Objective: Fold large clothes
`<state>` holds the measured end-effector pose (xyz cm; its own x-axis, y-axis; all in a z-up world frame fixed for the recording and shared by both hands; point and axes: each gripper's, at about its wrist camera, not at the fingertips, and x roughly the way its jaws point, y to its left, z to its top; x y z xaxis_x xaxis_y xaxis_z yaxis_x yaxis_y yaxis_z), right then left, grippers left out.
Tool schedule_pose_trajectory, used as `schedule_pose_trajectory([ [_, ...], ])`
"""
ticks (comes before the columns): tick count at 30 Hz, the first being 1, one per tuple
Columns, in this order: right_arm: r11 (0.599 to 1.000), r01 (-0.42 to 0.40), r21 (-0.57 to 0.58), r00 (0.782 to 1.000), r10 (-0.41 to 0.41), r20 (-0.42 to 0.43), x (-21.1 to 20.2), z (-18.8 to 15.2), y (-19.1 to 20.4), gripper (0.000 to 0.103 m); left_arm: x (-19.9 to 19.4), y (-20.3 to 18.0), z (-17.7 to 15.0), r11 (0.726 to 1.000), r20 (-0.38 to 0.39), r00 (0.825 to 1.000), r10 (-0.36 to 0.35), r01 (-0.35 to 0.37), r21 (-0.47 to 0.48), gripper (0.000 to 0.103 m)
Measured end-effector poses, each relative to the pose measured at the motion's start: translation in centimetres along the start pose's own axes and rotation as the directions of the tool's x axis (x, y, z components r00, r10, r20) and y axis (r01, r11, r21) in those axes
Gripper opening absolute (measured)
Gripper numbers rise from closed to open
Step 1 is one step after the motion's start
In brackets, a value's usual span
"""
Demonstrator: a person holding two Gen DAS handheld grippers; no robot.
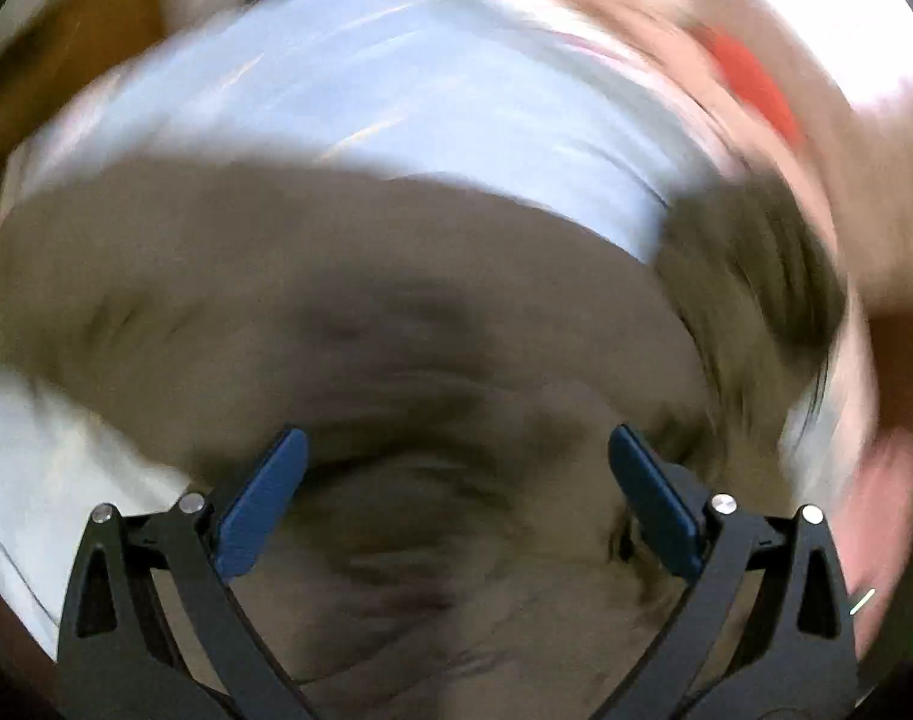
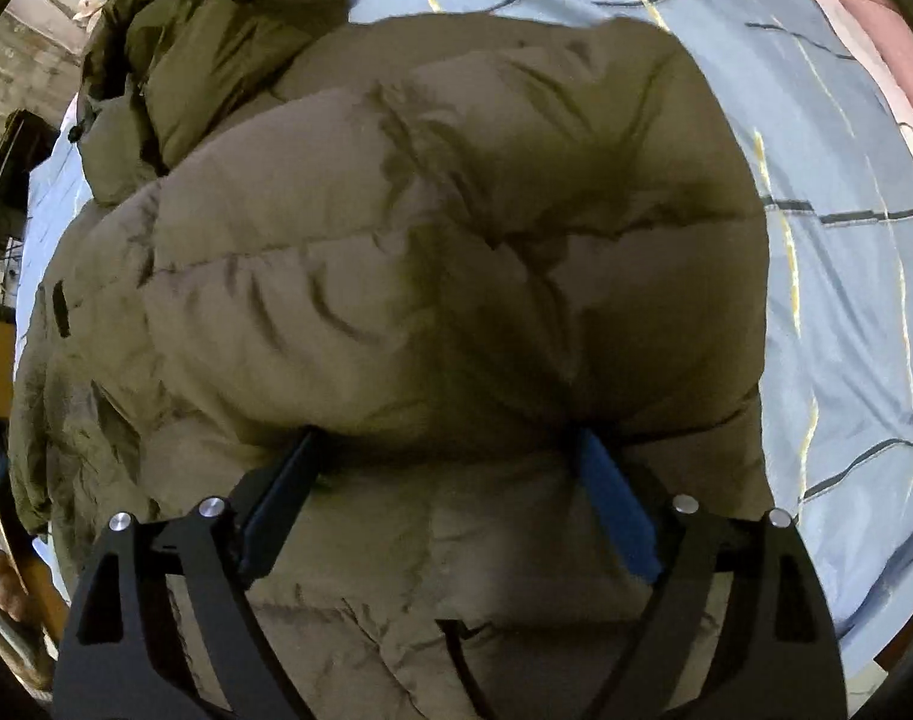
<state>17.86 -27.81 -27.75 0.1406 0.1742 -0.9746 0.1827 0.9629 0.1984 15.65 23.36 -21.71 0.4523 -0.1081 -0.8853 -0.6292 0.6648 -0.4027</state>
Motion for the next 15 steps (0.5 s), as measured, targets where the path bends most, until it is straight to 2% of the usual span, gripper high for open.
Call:
schedule_pose_trajectory([
  [1,1.0,0.011,-0.011,1.0,-0.011,0.002,0.0,-0.2,0.1,0.088,0.1,3.0,0.7,0.993,-0.019,1.0,-0.006,0.004,-0.114,0.101],
  [2,0.999,0.029,-0.03,1.0,-0.029,0.004,-0.1,-0.4,0.4,0.088,0.0,6.8,1.6,0.971,-0.036,0.999,0.014,-0.022,-0.24,0.101],
  [4,0.996,0.064,-0.068,0.998,-0.063,0.01,-0.1,-0.8,1.0,0.092,-0.4,11.4,2.2,0.927,-0.051,0.997,0.061,-0.075,-0.368,0.101],
  [5,0.993,0.082,-0.087,0.997,-0.081,0.013,0.0,-0.9,1.3,0.093,-0.8,14.3,2.6,0.884,-0.061,0.996,0.068,-0.088,-0.458,0.101],
  [7,0.989,0.103,-0.102,0.995,-0.102,0.014,0.2,-1.1,1.7,0.094,-1.6,17.8,3.3,0.821,-0.024,0.999,0.024,-0.034,-0.57,0.101],
  [8,0.989,0.108,-0.103,0.994,-0.107,0.013,0.3,-1.1,1.7,0.094,-2.0,19.5,3.6,0.794,-0.002,1.0,0.019,-0.016,-0.608,0.101],
  [10,0.989,0.112,-0.098,0.994,-0.112,0.013,0.5,-1.4,1.9,0.095,-1.9,21.3,4.3,0.783,0.01,1.0,0.027,-0.015,-0.621,0.101],
  [14,0.989,0.116,-0.095,0.993,-0.115,0.01,0.5,-2.2,2.2,0.095,0.2,24.5,5.5,0.746,0.04,0.998,-0.054,0.067,-0.663,0.101],
  [15,0.989,0.115,-0.095,0.993,-0.115,0.01,0.2,-2.9,2.2,0.095,0.4,24.7,5.8,0.748,0.05,0.998,-0.049,0.07,-0.66,0.097],
])
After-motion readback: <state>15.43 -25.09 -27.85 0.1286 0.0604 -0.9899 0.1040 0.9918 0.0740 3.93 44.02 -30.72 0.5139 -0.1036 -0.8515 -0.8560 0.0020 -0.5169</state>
